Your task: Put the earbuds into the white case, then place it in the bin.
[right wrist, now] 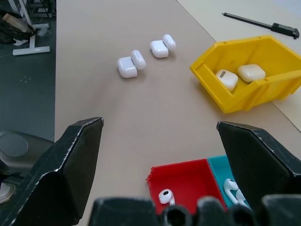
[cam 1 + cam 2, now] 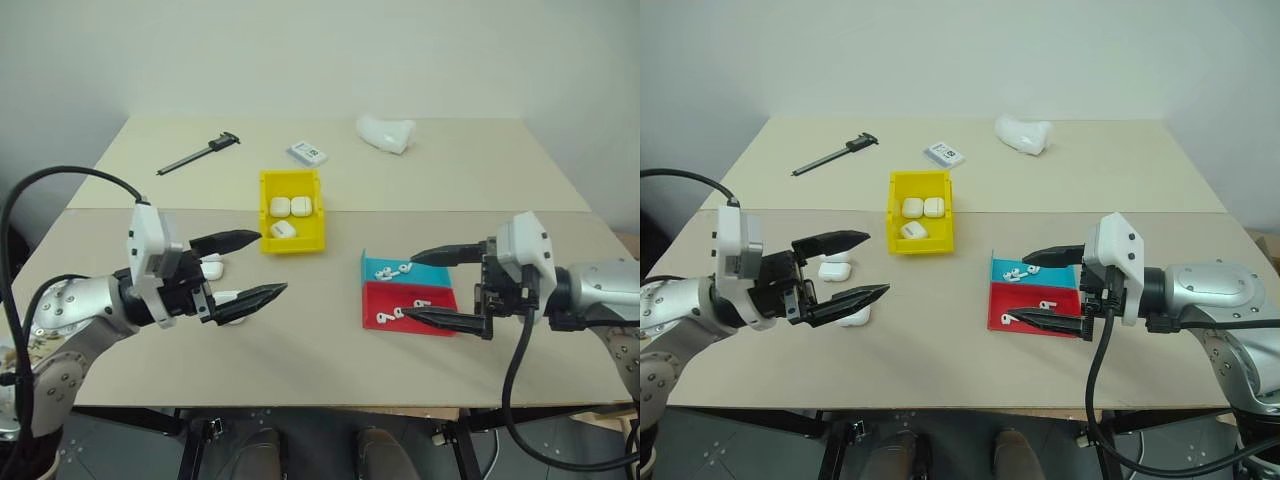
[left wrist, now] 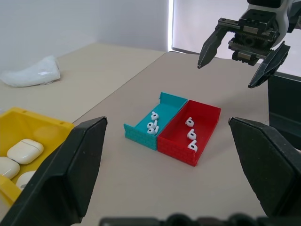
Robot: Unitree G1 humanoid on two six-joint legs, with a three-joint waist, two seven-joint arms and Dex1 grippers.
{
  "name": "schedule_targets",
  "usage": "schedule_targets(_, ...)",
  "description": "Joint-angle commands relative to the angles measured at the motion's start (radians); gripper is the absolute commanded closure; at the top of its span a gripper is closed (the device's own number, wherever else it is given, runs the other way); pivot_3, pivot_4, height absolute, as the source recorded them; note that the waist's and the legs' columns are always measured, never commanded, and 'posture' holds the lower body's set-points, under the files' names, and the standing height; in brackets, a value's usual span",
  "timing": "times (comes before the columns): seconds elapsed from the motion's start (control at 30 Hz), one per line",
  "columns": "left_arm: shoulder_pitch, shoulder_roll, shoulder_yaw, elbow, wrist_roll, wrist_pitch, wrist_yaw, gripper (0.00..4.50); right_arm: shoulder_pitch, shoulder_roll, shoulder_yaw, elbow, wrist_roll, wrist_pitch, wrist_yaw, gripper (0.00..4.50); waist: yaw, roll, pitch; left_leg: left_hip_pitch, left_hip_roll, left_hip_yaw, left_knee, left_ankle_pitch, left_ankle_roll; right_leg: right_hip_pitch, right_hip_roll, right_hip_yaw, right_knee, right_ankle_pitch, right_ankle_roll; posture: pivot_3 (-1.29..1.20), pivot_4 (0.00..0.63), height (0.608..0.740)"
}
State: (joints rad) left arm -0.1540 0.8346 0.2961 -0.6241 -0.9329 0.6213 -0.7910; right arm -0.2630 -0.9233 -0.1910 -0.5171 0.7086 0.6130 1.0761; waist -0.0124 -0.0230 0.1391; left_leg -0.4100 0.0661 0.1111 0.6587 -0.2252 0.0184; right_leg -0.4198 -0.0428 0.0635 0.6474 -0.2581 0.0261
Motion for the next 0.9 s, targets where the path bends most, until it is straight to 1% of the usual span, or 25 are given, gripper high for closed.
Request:
schedule_targets(0.03,-0.017,0.020,0.027,-0.015,-0.020,0.001,-0.011,0.00,-0.009,-0.015,-0.025,-0.009,0.006,-0.030,0.016,0.01,0.000,0.000,0.000,0.000,0.000,0.000,0.000,0.000,0.000,0.000,0.000,0.000,0.000,0.000,0.000,0.00,0.150,0.740)
schedule_targets(0.1,-0.016,0.034,0.033,-0.017,-0.027,0.033,0.024,0.00,-0.016,-0.012,-0.021,-0.004,0.004,-0.029,0.016,0.01,0.000,0.000,0.000,0.000,0.000,0.000,0.000,0.000,0.000,0.000,0.000,0.000,0.000,0.000,0.000,0.00,0.150,0.740)
schedule_targets(0.2,-0.007,0.071,0.047,-0.024,-0.031,0.066,0.031,0.00,-0.027,-0.009,-0.010,0.011,-0.002,-0.033,0.021,0.01,-0.001,0.000,0.000,0.000,0.000,0.000,0.000,0.000,0.000,0.000,0.000,0.000,0.000,0.000,0.000,0.00,0.150,0.740)
schedule_targets(0.23,-0.009,0.086,0.048,-0.036,-0.028,0.092,0.064,0.00,-0.030,-0.007,-0.005,0.016,-0.005,-0.034,0.022,0.01,-0.001,0.000,0.000,0.000,0.000,0.000,0.000,0.000,0.000,0.000,0.000,0.000,0.000,0.000,0.000,0.00,0.150,0.740)
schedule_targets(0.3,-0.015,0.107,0.040,-0.086,0.011,0.130,0.154,0.00,-0.037,-0.005,0.005,0.022,-0.007,-0.034,0.027,0.01,0.000,0.000,0.000,0.000,0.000,0.000,0.000,0.000,0.000,0.000,0.000,0.000,0.000,0.000,0.000,0.00,0.150,0.740)
schedule_targets(0.37,-0.025,0.134,0.016,-0.143,0.084,0.150,0.230,0.00,-0.051,-0.003,0.019,0.035,-0.013,-0.036,0.033,0.01,0.000,0.000,0.000,0.000,0.000,0.000,0.000,0.000,0.000,0.000,0.000,0.000,0.000,0.000,0.000,0.00,0.150,0.740)
schedule_targets(0.43,-0.051,0.159,-0.002,-0.137,0.090,0.183,0.247,0.00,-0.075,0.000,0.037,0.049,-0.024,-0.038,0.038,0.01,0.000,-0.001,0.000,0.000,0.000,0.000,0.000,0.000,0.000,0.000,0.000,0.000,0.000,0.000,0.000,0.00,0.150,0.740)
schedule_targets(0.6,-0.180,0.288,-0.051,-0.059,-0.008,0.458,0.289,0.00,-0.080,-0.002,0.031,0.034,-0.010,-0.026,0.034,0.01,0.000,-0.001,0.000,0.001,0.000,0.000,0.000,0.000,0.000,0.000,0.000,0.000,0.001,0.000,0.000,0.00,0.150,0.740)
schedule_targets(0.67,-0.244,0.324,-0.075,-0.015,-0.048,0.563,0.296,0.00,-0.069,0.005,0.030,0.021,-0.008,-0.026,0.022,0.01,0.000,-0.001,0.000,0.001,0.000,0.000,0.000,0.000,0.000,0.000,0.000,0.000,0.000,0.000,0.000,0.00,0.150,0.740)
schedule_targets(0.77,-0.390,0.324,-0.130,0.083,-0.086,0.745,0.332,0.00,-0.045,0.020,0.032,0.003,-0.011,-0.028,-0.001,0.01,0.002,-0.001,0.001,0.000,-0.001,0.000,0.000,0.000,0.000,-0.001,0.000,0.000,0.000,0.000,0.000,0.00,0.150,0.740)
schedule_targets(0.83,-0.464,0.299,-0.149,0.132,-0.086,0.826,0.355,0.00,-0.032,0.030,0.034,-0.009,-0.008,-0.026,-0.015,0.01,0.003,-0.001,0.001,0.000,-0.001,0.000,0.000,0.000,0.000,-0.001,0.000,0.000,0.000,0.000,0.000,0.00,0.150,0.740)
schedule_targets(0.9,-0.552,0.268,-0.176,0.203,-0.088,0.944,0.386,0.00,-0.020,0.039,0.038,-0.021,-0.008,-0.025,-0.026,0.01,0.003,-0.001,0.001,0.000,-0.001,0.000,0.000,0.000,0.000,-0.001,0.000,0.000,0.000,0.000,0.000,0.00,0.150,0.740)
